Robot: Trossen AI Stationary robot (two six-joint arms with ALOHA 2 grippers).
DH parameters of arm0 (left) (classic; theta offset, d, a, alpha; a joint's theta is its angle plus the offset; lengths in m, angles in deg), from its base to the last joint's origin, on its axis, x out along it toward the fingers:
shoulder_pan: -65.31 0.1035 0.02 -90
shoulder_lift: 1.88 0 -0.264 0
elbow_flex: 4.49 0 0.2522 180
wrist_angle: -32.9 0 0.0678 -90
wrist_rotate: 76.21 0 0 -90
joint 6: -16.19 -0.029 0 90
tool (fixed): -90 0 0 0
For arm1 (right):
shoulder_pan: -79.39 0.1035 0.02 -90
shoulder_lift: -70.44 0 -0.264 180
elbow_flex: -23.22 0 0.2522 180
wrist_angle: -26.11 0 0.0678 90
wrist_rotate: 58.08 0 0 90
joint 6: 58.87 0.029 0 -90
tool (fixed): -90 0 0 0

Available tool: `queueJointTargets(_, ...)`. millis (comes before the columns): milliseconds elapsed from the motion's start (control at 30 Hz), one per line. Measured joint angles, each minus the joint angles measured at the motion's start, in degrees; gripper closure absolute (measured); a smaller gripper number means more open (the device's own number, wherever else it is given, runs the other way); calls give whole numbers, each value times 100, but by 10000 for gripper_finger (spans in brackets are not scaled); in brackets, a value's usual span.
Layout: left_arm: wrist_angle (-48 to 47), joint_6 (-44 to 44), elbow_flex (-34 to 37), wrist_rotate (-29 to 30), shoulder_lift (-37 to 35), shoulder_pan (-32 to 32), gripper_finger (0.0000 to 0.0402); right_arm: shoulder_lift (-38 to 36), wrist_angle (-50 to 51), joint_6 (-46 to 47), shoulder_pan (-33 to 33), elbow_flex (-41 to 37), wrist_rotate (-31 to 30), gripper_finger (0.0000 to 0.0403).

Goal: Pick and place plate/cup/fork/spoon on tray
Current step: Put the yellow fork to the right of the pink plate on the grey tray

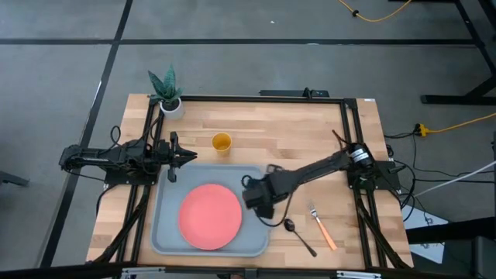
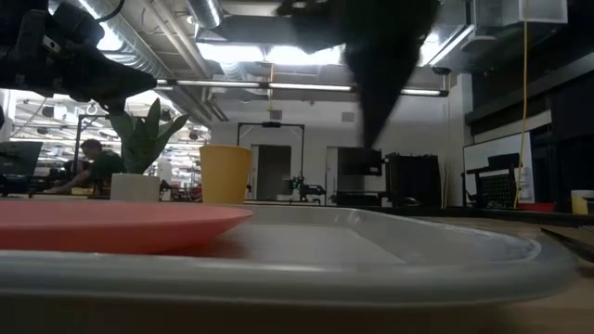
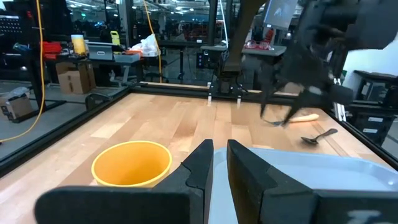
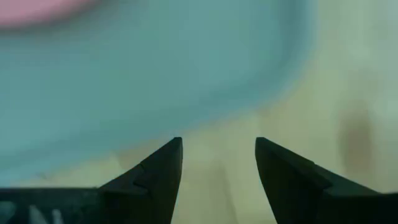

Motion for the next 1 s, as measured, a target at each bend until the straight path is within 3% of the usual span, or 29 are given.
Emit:
queueJointTargets(200, -1, 0, 0, 0, 0, -1, 360, -149, 1619, 2143, 818, -247, -1000, 198)
queueJointTargets(533, -1, 0, 0, 0, 0, 0, 360, -218, 1845, 4900, 2143, -1049, -790, 198)
queueJointTargets(1000, 1, 0, -2, 2, 0, -1, 360, -241, 1309, 4973, 2447, -1312, -719, 198)
